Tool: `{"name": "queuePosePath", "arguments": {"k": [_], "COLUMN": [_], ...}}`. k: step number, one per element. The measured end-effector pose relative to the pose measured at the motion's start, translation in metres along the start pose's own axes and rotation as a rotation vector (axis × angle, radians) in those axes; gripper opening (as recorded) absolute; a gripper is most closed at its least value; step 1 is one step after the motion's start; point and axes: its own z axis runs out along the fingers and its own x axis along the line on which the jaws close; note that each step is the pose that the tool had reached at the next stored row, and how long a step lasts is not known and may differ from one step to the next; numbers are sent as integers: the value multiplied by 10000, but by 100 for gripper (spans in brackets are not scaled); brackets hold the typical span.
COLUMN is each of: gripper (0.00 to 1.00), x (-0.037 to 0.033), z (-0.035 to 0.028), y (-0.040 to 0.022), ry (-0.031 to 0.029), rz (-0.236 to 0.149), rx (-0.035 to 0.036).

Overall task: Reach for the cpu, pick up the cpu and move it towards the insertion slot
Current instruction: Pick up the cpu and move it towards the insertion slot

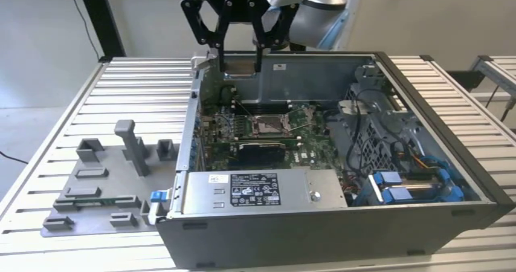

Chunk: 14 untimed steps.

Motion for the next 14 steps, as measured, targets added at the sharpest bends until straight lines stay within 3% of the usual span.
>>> {"name": "queuePosePath", "arguments": {"k": [7,14], "gripper": [0,0], "x": [-218,-272], "z": [7,9], "y": [10,14], "ry": [0,0], "rz": [-1,1], "rx": [0,0]}}
